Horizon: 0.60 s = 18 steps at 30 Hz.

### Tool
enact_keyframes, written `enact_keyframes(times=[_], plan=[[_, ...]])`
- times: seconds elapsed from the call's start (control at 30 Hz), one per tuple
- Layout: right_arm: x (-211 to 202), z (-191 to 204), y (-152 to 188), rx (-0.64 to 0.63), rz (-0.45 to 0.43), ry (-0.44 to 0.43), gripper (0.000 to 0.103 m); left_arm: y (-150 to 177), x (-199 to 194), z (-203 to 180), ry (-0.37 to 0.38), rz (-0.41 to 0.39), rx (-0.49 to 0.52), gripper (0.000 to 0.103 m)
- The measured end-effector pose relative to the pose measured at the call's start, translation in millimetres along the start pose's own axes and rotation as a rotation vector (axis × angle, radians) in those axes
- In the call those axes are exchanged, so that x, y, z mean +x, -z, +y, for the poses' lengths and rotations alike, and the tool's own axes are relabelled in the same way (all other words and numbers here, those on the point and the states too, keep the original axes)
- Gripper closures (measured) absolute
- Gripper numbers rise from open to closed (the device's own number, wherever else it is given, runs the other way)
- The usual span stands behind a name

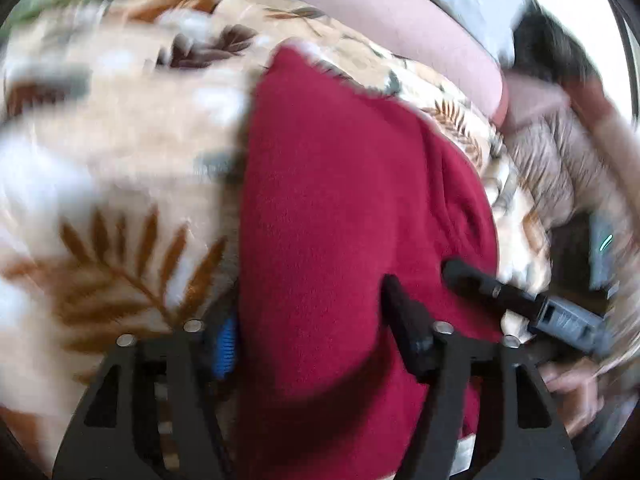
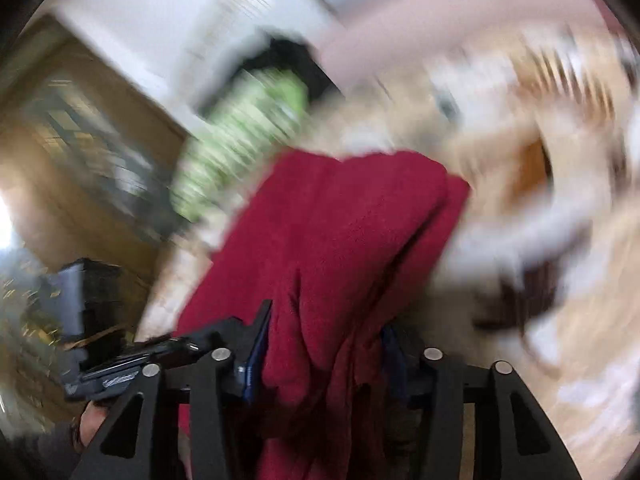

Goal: Fold small clothes

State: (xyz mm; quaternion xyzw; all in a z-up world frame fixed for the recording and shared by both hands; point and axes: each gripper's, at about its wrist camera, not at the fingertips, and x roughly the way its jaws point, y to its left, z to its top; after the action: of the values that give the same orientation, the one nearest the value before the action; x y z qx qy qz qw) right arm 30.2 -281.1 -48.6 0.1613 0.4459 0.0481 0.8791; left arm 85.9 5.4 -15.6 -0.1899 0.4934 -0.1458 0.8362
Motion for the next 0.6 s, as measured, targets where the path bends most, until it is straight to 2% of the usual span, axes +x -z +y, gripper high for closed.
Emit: enact_keyframes(times=[0.03,0.07,0.13,0.27,0.4,0.47,0.53,0.6], plan=[[14,-14,6,0.059,0.06,0.011,0.044,-2,-2,-2,0.007,-0.006,0.001,0.032],[13,-20,7,0.085,0.035,-0.02,0.044,-4,0,-9,-0.008,0.007,0.034,0.029],[9,-23,0,0.12,0.048,-0.05,0.044,-1,3,-15,-0.033,0.013,0.092,0.024],[2,-24,-2,0.119,0.038,-0.037,0.044,0,0,-9,-0.01,0.009,0.065,0.023],[-16,-12,4,0.062,-0.022,0.078,0.043,2,-7,-9,-0.008,0.012,0.046,0.023],[-35,-5,8,0.015,-0.067,0.172,0.043,3,-12,-12,-0.029,0.01,0.045,0.023],[-56,6,12,-0.031,-0.113,0.301,0.043,8,-23,-14,-0.091,-0.002,0.077,0.023],[-78,26,22,-0.11,-0.18,0.414,0.043,16,-41,-22,-0.189,-0.051,0.153,0.023]])
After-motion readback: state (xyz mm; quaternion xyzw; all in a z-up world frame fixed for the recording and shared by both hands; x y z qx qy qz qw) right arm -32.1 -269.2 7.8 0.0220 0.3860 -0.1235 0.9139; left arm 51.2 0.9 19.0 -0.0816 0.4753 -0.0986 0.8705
